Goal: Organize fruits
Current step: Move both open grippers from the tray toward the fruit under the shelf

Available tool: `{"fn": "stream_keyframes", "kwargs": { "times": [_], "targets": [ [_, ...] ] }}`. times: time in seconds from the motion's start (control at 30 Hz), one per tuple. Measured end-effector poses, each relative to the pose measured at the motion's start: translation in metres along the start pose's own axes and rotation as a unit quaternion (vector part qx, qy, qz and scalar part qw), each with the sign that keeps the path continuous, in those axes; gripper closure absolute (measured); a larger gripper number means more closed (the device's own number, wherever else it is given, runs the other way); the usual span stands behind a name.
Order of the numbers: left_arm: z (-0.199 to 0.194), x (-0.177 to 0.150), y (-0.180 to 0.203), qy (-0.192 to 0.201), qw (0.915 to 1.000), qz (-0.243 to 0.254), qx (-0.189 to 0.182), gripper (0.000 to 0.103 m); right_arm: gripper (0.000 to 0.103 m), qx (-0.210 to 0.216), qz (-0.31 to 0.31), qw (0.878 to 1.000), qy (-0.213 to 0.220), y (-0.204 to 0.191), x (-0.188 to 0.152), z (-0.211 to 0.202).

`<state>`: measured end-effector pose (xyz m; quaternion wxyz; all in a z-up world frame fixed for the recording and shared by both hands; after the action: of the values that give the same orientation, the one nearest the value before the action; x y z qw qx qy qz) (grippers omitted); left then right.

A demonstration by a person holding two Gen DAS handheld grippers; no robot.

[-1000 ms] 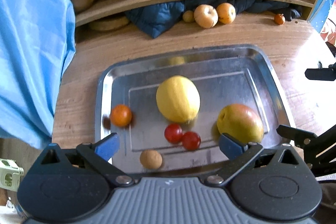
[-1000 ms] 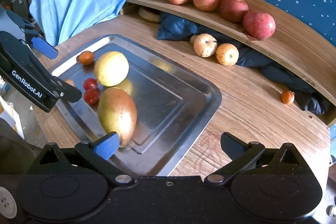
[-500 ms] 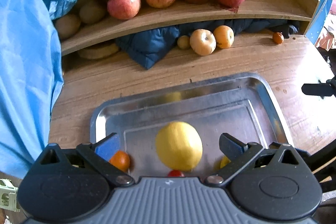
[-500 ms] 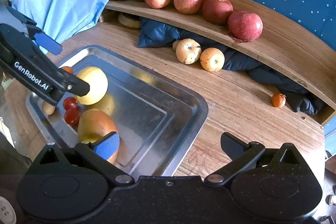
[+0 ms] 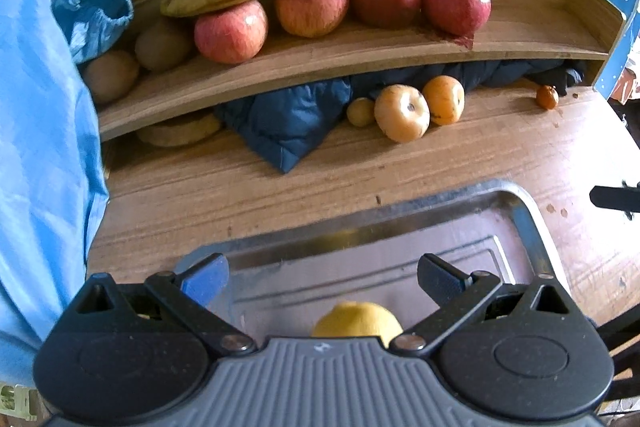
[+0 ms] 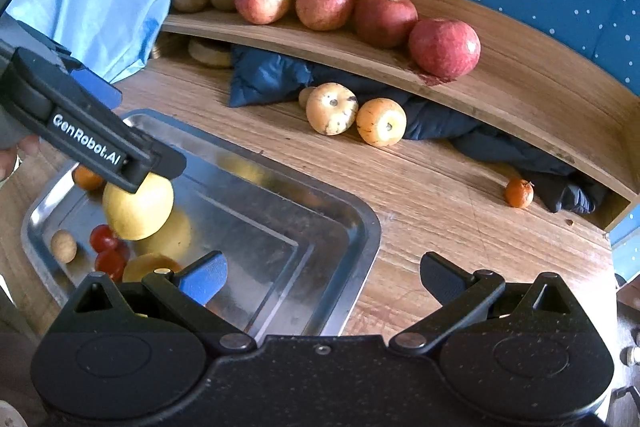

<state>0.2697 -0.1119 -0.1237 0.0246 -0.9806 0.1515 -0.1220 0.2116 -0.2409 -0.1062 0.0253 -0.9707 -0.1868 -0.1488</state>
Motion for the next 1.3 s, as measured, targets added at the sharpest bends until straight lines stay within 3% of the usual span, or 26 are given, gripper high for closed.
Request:
{"fn": "stream_keyframes", "kwargs": {
  "times": [0.4,0.67,1.3],
  "targets": [
    [0.015,0.030,-0.007,0.011,0.9998,-0.013,-0.013,0.001,0.001,-0.015,0.027,0.999,-0.011,0.008,0.010,0.016],
    [0.039,0.041,-0.012,-0.002,0.9990,-0.040,-0.023,0.001,0.001,-0.029,0.028,0.999,-0.010,0.015,0.027,0.026],
    [0.058,0.080,-0.022,0.002,0.9887,-0.117,-0.094,0.001,0.001,-0.063,-0.055,0.996,0.012,0.012,0.090,0.045]
  ]
}}
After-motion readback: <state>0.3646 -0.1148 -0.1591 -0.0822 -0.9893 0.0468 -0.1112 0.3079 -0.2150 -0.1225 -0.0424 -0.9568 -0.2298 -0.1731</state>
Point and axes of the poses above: each gripper's, at about its wrist camera, not at the fingertips, and z roughly the way its jaws point, y to its right, x to its top, the point moved 9 cm from there along z, roughly the way its jaws point, and after that the axes turned 15 degrees about -y, right-handed, at the moved point
